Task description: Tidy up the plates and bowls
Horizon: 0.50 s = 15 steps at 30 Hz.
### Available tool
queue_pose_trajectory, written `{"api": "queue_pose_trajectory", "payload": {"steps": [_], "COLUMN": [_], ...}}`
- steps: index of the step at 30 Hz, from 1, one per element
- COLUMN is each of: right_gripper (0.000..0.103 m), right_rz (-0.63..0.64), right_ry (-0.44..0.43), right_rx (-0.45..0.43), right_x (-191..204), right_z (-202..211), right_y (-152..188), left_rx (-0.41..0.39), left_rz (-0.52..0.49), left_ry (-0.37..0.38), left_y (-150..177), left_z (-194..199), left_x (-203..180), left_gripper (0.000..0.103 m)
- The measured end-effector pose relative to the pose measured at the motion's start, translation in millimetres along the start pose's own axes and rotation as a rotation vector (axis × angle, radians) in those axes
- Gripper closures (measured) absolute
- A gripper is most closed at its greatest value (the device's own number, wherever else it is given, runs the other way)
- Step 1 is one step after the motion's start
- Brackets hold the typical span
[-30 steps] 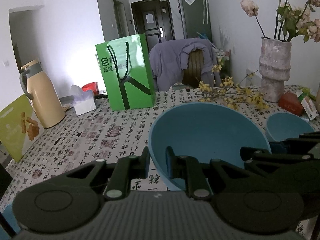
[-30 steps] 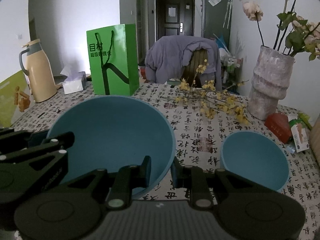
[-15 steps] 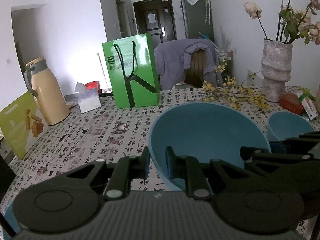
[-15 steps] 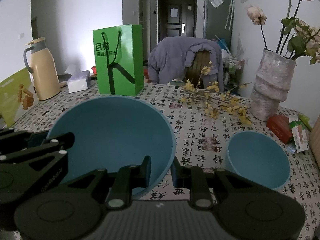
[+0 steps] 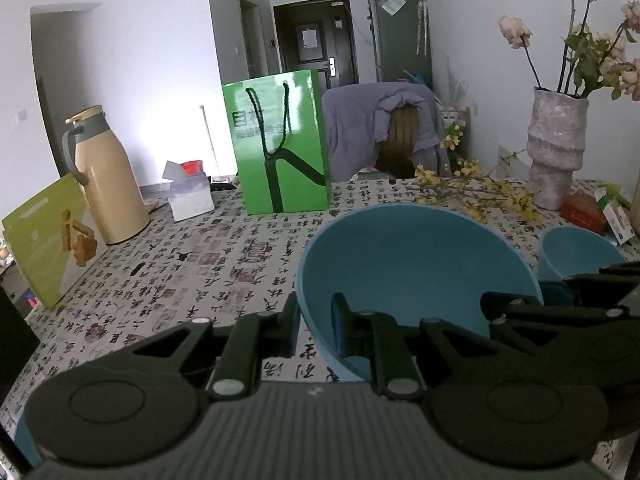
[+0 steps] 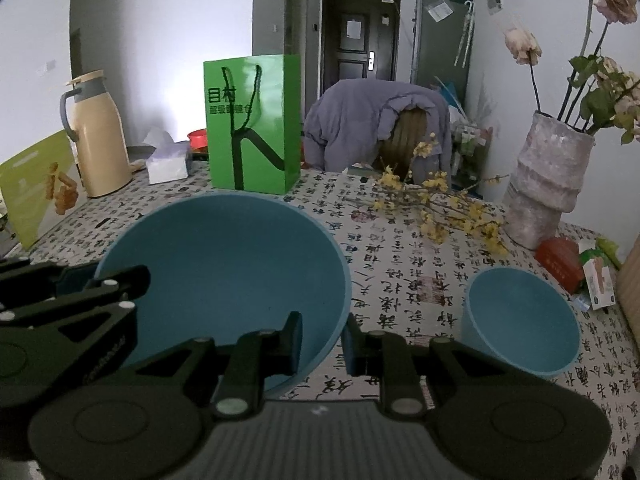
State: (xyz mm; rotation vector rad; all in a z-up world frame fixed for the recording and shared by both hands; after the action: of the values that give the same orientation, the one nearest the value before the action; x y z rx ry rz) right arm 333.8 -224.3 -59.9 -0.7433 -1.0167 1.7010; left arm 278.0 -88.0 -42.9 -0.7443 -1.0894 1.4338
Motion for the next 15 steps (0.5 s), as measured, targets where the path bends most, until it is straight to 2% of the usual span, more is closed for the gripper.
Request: {"api": "queue_pose_trajectory", "payload": {"steps": [15], "right_gripper": [0.083], "right_rz": [0.025], "right_ry": [-0.007], "right_rx": [-0.017], "right_x": [26.7], "right_z": [13.3], "right_y": [-4.8], "left_rx": [-0.012], "left_rz": [0.03], "left_ry": [-0.012], "left_y": [2.3], "left_z": [16.0], "left_x": [26.8], "left_gripper": [0.086]}}
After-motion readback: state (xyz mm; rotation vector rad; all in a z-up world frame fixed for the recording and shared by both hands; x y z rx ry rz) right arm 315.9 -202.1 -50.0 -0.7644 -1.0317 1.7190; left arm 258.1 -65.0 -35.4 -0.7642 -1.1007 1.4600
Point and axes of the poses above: each gripper's, at about its wrist camera, not at the fingertips, and z roughly against the way its jaws point, x to its left, y to its underside, the point moved 9 cm from there along -z, roughly the way its jaws point, and after that the axes turned 10 degrees about -x, right-handed, at the moved point
